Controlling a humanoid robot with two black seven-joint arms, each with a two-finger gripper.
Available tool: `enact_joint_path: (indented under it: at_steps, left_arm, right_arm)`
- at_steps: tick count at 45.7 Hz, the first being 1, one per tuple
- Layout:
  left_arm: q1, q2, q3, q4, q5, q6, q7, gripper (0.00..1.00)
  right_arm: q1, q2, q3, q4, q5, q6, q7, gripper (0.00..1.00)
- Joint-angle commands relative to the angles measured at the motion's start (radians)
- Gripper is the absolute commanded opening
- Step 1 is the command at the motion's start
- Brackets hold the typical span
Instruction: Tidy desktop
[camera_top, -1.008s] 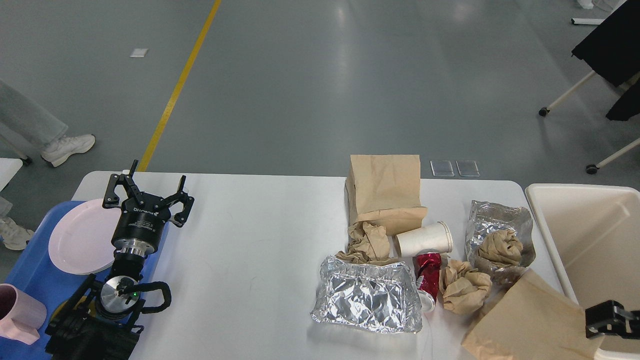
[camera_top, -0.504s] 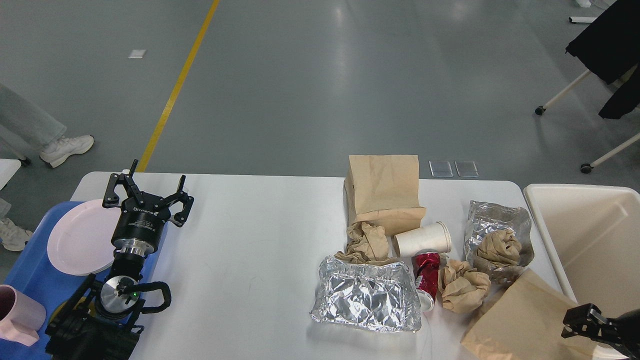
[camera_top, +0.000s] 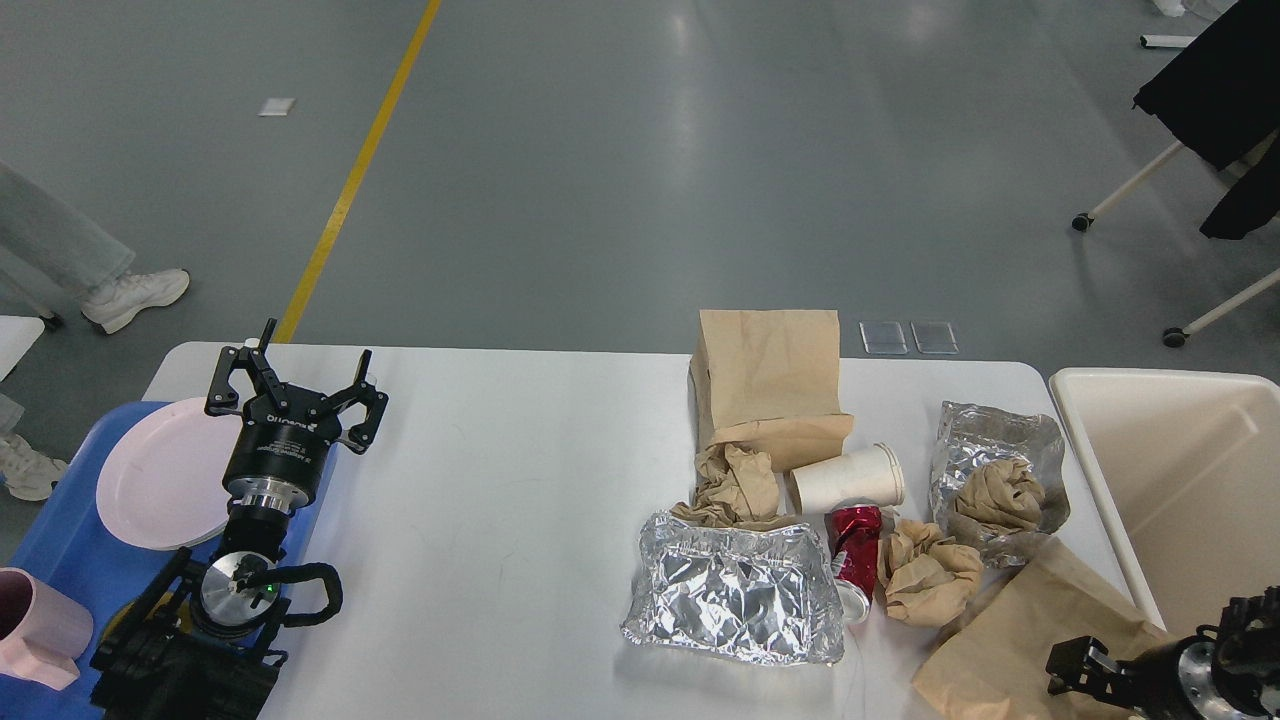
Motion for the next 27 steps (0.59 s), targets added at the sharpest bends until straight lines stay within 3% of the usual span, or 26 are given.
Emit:
enact_joint_path:
  at_steps: [1,5,8,14,17,20,27]
  left_arm:
    - [0.0,0.0,0.0,0.0,0.0,0.0,0.0,0.96]
    - [0.0,0.0,0.0,0.0,0.0,0.0,0.0,0.96]
    - [0.0,0.0,0.0,0.0,0.0,0.0,0.0,0.96]
    - [0.0,0.0,0.0,0.0,0.0,0.0,0.0,0.96]
    - [0.0,0.0,0.0,0.0,0.0,0.0,0.0,0.96]
    - [0.0,0.0,0.0,0.0,0.0,0.0,0.0,0.96]
    - [0.0,0.0,0.0,0.0,0.0,0.0,0.0,0.96]
  right_arm:
    - [-0.021,0.021,0.001,-0.026,-0.005,-0.01,-0.001,0.81]
    - [-0.025,0.024,-0.001,-0.024,-0.014,-0.008,-0.001,0.5]
    - [-0.038,0.026,-0.001,-0.026,-0.014,-0.008,-0.001,0.34]
    - [-0.051,0.044,-0.001,-0.047,-0.015,-0.011,-0.005,0.27]
    - [-0.071,0.069,0.001,-0.049,-0.015,-0.014,-0.005,0.1]
    - [-0.074,0.073,0.002,-0.049,-0.011,-0.014,-0.007,0.0]
    - [-0.074,0.067,0.004,-0.047,0.002,-0.019,-0.01,0.0]
